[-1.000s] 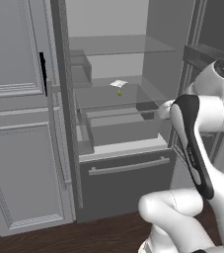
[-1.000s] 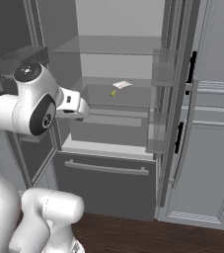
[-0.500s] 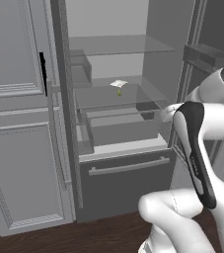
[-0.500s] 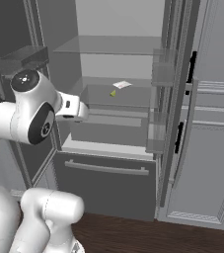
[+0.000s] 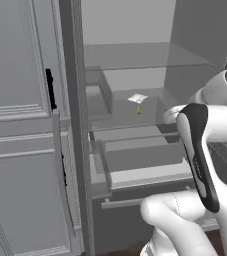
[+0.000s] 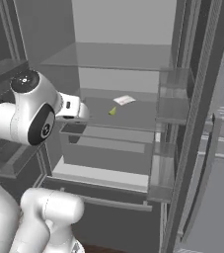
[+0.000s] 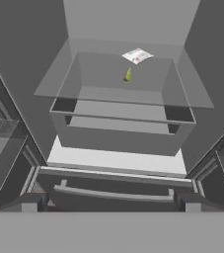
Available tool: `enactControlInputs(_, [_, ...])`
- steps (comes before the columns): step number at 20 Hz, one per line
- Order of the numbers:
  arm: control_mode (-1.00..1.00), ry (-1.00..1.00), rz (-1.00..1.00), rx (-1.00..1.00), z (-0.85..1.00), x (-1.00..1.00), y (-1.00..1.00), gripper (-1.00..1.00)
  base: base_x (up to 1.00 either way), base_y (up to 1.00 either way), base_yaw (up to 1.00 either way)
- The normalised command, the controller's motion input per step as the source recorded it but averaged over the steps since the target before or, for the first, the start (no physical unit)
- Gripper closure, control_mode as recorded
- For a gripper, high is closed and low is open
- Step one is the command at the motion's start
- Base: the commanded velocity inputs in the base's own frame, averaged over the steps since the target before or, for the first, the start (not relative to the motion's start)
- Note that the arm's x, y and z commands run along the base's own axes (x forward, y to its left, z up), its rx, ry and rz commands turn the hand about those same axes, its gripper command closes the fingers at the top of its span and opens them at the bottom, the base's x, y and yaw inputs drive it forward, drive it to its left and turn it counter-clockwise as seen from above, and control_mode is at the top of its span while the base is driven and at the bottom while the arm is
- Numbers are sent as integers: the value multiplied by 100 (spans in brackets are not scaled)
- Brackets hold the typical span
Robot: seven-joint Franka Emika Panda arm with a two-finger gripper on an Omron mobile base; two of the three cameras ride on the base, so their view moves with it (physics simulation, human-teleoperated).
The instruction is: Grab a lemon wedge from the fridge and one ice cube from the ice bowl, and put them in the glass of lemonade.
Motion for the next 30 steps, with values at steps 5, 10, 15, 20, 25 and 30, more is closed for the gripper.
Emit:
enactControlInputs(5, [100, 0, 0, 0, 0, 0, 0, -100, 20, -34, 1])
enactControlInputs(10, [100, 0, 0, 0, 0, 0, 0, -100, 0, -22, -21])
enactControlInputs(15, [100, 0, 0, 0, 0, 0, 0, -100, 42, 12, -6])
enactControlInputs(20, [100, 0, 0, 0, 0, 0, 0, -100, 83, 24, 0])
enactControlInputs(25, [100, 0, 0, 0, 0, 0, 0, -100, 49, 1, 0])
enactControlInputs(30, [-100, -3, 0, 3, -30, 2, 0, -100, 4, 0, 0])
